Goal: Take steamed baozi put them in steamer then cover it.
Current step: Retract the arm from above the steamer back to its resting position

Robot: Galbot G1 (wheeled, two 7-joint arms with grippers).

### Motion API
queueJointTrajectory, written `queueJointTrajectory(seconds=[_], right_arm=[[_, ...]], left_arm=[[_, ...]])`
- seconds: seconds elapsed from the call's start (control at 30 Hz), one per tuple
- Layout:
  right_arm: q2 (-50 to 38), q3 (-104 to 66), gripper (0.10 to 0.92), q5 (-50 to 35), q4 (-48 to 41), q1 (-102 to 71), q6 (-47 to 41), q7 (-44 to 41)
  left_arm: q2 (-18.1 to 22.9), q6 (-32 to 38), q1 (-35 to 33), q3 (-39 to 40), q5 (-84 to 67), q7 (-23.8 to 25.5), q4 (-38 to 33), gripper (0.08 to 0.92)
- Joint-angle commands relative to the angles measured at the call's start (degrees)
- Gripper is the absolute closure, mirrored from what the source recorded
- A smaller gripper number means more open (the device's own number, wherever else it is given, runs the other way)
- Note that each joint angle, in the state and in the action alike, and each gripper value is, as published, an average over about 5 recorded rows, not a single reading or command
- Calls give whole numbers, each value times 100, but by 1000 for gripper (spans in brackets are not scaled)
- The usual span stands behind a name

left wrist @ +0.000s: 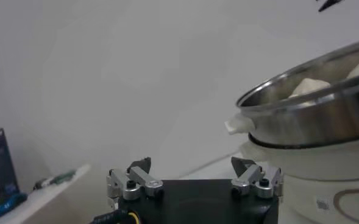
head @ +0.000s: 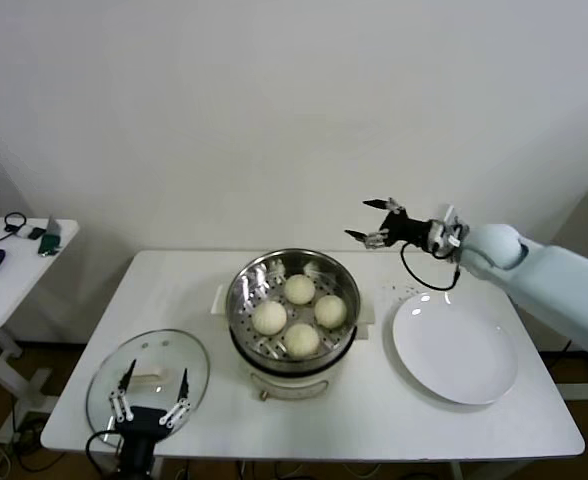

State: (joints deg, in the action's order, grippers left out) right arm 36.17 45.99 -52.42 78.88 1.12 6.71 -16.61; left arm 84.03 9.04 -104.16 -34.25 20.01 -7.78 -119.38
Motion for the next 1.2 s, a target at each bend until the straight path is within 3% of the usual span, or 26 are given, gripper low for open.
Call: queueJointTrajectory(seconds=[0.03,0.23,0.53,0.8,1.0,1.2], right_arm=[[-211,-4970,203,645,625,-4659,222,1402],[699,-6967,203,1296,1154,-6401,-156,1783],[1808,-8457,203,1856,1654,-7577,-694,1431],[2256,-9119,203,2157,2127,-8262,-1026,1033],[2354,-9280,203,2227,2203,-8495,-947,870],[2460,-9320,203,2486,2193,-8579,-849,788]], left_arm=[[75,-300,-62,-47,2024,-253,-120,177],[41,-889,-104,-165,3233,-235,-259,177],[-83,-1210,-56,-344,5918,-3,-66,177],[-167,-1146,622,-405,7027,-54,820,177],[-129,-937,1150,-514,7180,-168,1734,177],[-55,-840,1338,-643,7228,-103,2142,177]])
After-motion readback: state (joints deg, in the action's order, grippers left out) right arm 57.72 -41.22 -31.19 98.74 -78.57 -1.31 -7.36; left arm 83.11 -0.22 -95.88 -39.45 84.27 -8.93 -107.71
